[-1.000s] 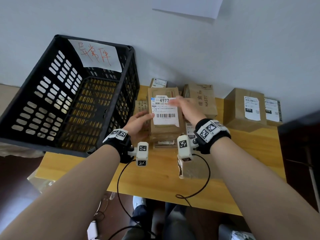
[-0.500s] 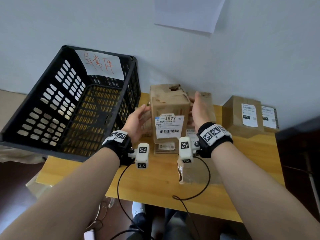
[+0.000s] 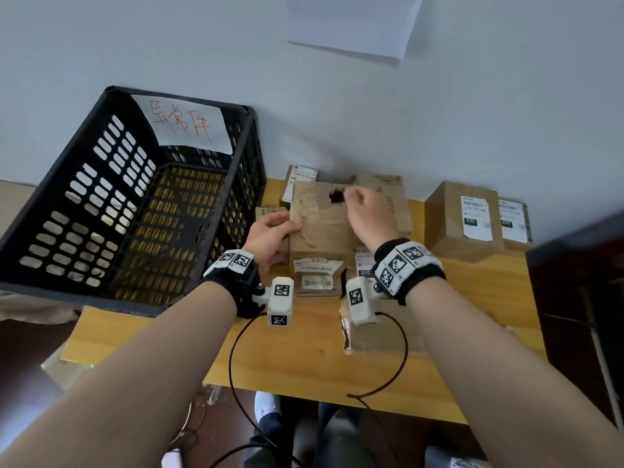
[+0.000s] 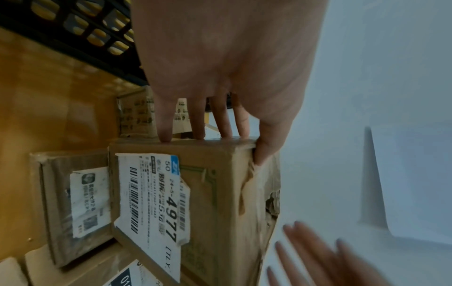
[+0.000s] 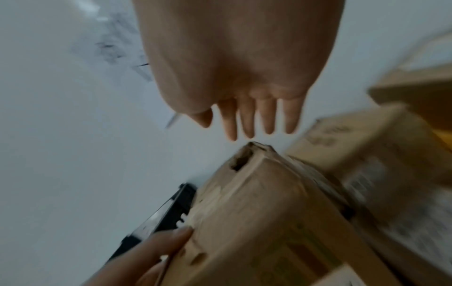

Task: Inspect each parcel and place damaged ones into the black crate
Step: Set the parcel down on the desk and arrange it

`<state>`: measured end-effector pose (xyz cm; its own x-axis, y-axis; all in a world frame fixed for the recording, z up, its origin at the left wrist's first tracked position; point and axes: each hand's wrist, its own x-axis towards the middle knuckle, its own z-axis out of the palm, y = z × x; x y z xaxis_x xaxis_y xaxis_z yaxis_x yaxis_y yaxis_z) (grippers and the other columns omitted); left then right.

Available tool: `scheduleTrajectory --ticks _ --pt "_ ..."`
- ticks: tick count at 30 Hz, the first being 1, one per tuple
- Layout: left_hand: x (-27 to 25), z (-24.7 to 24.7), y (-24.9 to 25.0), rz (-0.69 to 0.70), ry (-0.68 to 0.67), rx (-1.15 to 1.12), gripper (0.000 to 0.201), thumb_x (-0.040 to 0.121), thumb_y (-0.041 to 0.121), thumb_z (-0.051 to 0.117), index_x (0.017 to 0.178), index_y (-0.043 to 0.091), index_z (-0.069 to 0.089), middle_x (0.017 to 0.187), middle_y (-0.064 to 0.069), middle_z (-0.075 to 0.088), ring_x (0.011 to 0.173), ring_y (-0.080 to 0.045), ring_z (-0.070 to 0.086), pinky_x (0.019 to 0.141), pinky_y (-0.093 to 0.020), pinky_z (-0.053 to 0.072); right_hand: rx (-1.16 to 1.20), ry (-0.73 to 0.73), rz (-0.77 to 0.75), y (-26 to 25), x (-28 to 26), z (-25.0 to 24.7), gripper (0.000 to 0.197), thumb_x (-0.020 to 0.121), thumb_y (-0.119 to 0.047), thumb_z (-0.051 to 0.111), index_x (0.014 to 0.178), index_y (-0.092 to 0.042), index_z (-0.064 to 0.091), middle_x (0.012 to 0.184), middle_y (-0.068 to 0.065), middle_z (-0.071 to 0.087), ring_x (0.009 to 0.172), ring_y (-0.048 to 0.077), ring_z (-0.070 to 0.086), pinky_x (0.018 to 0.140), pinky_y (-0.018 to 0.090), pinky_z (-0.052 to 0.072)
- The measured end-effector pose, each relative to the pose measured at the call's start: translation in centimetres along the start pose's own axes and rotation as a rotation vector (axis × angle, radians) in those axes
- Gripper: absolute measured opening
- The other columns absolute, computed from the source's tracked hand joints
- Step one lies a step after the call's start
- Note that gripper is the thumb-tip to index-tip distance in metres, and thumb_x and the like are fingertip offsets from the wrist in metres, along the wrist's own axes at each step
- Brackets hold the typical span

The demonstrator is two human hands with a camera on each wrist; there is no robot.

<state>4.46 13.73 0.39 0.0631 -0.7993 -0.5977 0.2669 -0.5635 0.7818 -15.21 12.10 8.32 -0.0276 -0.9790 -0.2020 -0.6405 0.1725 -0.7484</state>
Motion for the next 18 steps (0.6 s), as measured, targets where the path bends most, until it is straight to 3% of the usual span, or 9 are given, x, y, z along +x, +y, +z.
scheduleTrajectory --ticks 2,5,8,11,18 --pt "0.1 0.0 0.2 -0.006 -0.008 0.014 0.039 0.088 0.013 0.08 0.125 0.019 0.067 0.118 -0.003 0.076 0.109 -0.02 0.073 0.072 -0.042 0.063 -0.097 -0.071 -0.104 -1.3 -0.2 0.3 0.048 0.112 -0.038 0.033 0.078 -0.018 0.061 0.051 -0.006 0.035 0.036 0.006 0.028 0.043 0.027 0.027" --pt "0.5 -0.5 0.2 -0.029 -0.06 0.022 0.044 0.088 0.014 0.08 0.129 0.019 0.065 0.121 -0.001 0.075 0.113 -0.018 0.071 0.072 -0.042 0.062 -0.307 -0.276 -0.071 -2.1 -0.6 1.4 0.054 0.113 -0.033 0.028 0.066 -0.014 0.046 0.056 -0.006 0.035 0.043 0.009 0.034 0.048 0.026 0.03" --pt "0.9 -0.9 0.1 -0.041 -0.063 0.023 0.045 0.087 0.015 0.081 0.129 0.021 0.065 0.124 0.0 0.074 0.118 -0.019 0.069 0.081 -0.05 0.061 -0.4 -0.31 -0.078 -2.1 -0.6 2.2 0.052 0.113 -0.027 0.026 0.063 -0.019 0.039 0.062 -0.003 0.042 0.055 0.011 0.043 0.056 0.028 0.033" --pt "1.1 -0.9 0.0 -0.041 -0.059 0.026 0.041 0.088 0.013 0.08 0.125 0.021 0.065 0.123 0.0 0.074 0.119 -0.02 0.069 0.087 -0.055 0.061 -0.42 -0.297 -0.057 -2.3 0.1 2.1 0.052 0.111 -0.025 0.029 0.063 -0.014 0.043 0.061 -0.001 0.041 0.053 0.014 0.042 0.052 0.029 0.029" --pt "1.1 -0.6 0.0 -0.032 -0.045 0.016 0.037 0.089 0.012 0.079 0.121 0.02 0.064 0.123 -0.001 0.074 0.118 -0.023 0.069 0.084 -0.053 0.062 -0.473 -0.325 -0.016 -2.8 2.0 1.7 0.045 0.107 -0.027 0.038 0.066 -0.012 0.049 0.066 0.004 0.05 0.059 0.018 0.047 0.052 0.03 0.03"
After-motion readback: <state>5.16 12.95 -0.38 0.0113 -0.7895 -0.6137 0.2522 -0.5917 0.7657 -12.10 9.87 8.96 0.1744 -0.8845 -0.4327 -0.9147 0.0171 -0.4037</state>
